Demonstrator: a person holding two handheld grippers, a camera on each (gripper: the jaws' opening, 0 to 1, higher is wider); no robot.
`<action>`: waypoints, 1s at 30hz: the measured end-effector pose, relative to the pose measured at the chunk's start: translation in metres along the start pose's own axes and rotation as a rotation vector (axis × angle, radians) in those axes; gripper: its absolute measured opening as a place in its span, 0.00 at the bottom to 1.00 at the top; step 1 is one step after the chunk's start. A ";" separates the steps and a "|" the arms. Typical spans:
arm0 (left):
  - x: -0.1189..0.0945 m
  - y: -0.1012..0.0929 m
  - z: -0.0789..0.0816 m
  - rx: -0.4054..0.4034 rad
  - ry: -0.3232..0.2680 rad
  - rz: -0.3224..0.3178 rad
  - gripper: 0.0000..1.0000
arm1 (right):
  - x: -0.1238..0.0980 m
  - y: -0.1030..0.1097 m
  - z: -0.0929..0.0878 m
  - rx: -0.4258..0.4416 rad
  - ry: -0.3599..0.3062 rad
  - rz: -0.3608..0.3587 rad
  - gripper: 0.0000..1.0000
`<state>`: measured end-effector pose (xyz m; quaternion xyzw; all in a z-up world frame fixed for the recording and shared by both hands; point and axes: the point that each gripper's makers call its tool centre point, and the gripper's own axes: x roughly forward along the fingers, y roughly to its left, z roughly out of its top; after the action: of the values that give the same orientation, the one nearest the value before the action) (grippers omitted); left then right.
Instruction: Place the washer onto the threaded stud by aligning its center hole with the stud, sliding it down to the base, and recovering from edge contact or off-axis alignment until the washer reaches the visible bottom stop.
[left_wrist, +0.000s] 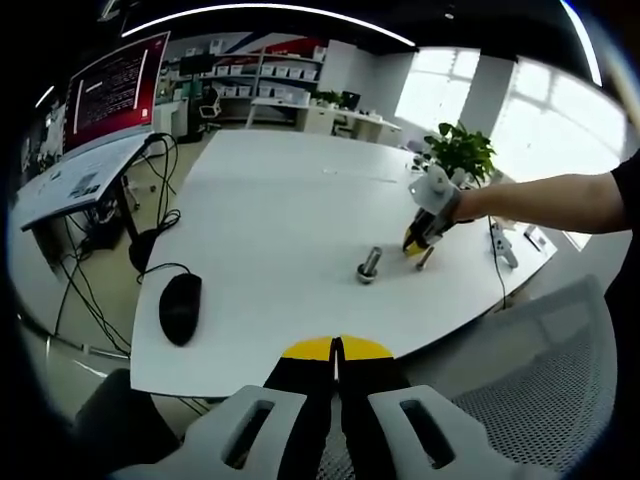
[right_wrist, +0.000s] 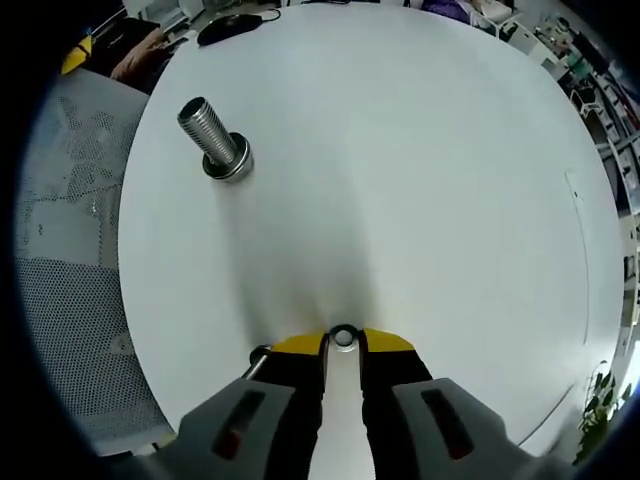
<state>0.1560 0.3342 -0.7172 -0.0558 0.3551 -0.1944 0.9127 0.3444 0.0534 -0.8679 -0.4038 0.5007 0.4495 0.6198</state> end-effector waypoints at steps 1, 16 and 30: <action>0.000 0.000 0.000 0.000 0.000 0.000 0.00 | 0.000 0.000 0.000 -0.001 0.001 0.000 0.15; 0.000 0.000 0.001 -0.001 -0.004 0.001 0.00 | 0.000 0.001 -0.001 0.007 0.004 0.001 0.15; -0.001 -0.001 0.001 -0.004 -0.013 -0.003 0.00 | -0.002 -0.001 -0.002 0.077 -0.022 0.015 0.14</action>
<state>0.1561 0.3339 -0.7157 -0.0594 0.3493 -0.1949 0.9146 0.3449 0.0507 -0.8668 -0.3711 0.5137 0.4390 0.6370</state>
